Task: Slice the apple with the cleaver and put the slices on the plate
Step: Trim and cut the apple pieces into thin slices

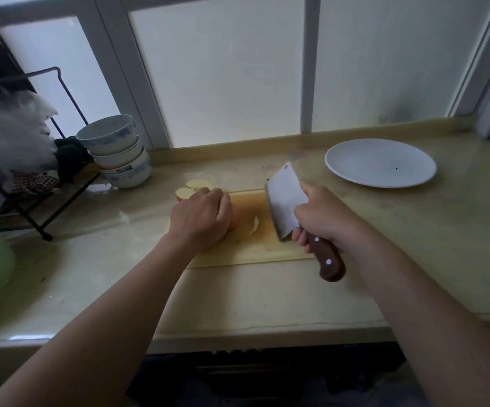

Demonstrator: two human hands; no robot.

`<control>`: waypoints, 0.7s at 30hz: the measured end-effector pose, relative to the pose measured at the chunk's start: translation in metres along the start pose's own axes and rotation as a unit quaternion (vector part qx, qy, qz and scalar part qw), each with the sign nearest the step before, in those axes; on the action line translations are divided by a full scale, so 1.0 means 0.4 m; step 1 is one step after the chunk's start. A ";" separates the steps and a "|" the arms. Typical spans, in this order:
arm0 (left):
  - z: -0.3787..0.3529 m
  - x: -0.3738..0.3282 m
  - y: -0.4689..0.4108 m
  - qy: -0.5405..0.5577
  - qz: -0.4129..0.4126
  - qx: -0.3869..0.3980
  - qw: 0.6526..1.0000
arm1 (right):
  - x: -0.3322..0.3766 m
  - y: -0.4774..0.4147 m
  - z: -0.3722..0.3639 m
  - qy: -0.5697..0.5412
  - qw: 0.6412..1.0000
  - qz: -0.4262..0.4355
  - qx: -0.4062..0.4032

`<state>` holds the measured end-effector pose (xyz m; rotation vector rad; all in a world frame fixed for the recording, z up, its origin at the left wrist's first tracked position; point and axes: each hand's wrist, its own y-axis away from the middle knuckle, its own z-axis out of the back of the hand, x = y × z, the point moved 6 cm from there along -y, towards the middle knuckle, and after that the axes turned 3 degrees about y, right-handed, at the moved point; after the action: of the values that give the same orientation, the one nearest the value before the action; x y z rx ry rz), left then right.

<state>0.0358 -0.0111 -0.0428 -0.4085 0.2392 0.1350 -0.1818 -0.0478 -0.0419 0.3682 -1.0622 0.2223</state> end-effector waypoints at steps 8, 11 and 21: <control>-0.014 -0.049 -0.018 -0.024 -0.048 0.021 0.998 | -0.012 0.008 0.031 -0.045 0.999 0.015 -0.003; -0.022 -0.062 -0.019 -0.088 -0.061 0.038 0.994 | -0.019 0.015 0.025 -0.066 0.997 0.031 -0.001; -0.014 -0.110 -0.056 -0.086 -0.029 0.151 0.984 | -0.074 0.020 0.065 -0.183 0.982 0.034 -0.039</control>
<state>-0.0036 -0.0374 -0.0280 -0.1003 0.0741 0.0752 -0.2194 -0.0509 -0.0553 0.3089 -1.4439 0.1774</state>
